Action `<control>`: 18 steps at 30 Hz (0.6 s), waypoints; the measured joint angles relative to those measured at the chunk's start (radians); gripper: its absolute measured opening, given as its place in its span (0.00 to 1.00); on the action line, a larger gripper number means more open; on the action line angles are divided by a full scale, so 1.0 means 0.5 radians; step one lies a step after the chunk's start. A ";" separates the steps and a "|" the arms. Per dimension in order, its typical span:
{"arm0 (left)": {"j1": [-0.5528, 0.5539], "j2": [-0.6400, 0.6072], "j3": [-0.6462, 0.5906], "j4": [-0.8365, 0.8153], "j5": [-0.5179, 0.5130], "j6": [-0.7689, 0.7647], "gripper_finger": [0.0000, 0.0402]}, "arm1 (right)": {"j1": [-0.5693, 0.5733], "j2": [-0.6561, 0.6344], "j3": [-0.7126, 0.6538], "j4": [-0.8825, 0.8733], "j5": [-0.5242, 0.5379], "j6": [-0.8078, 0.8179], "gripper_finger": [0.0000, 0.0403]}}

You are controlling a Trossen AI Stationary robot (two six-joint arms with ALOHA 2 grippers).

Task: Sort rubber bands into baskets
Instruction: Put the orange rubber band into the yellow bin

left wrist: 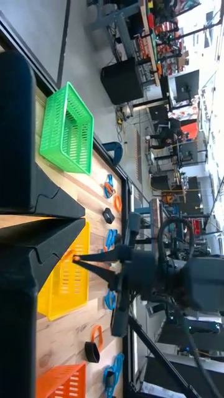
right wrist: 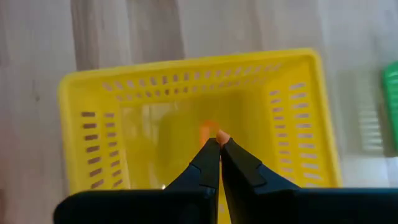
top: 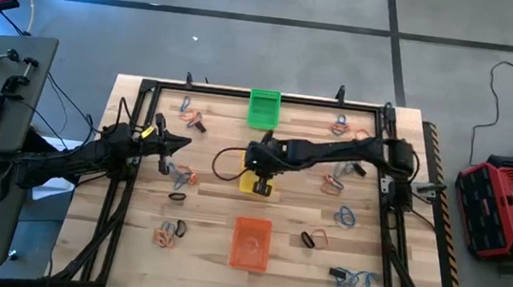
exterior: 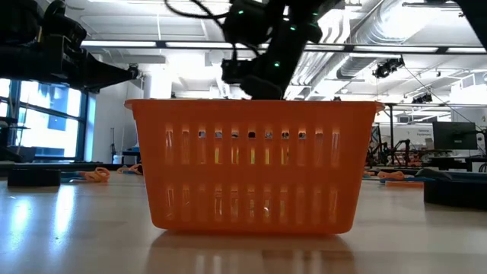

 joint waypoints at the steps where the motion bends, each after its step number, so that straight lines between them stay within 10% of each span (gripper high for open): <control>1: 0.000 0.000 0.000 -0.001 0.000 0.000 0.01 | 0.000 0.042 0.056 -0.053 -0.009 0.000 0.00; 18: -0.001 0.000 0.000 0.001 0.000 -0.001 0.01 | 0.004 0.213 0.170 -0.153 -0.055 -0.138 0.18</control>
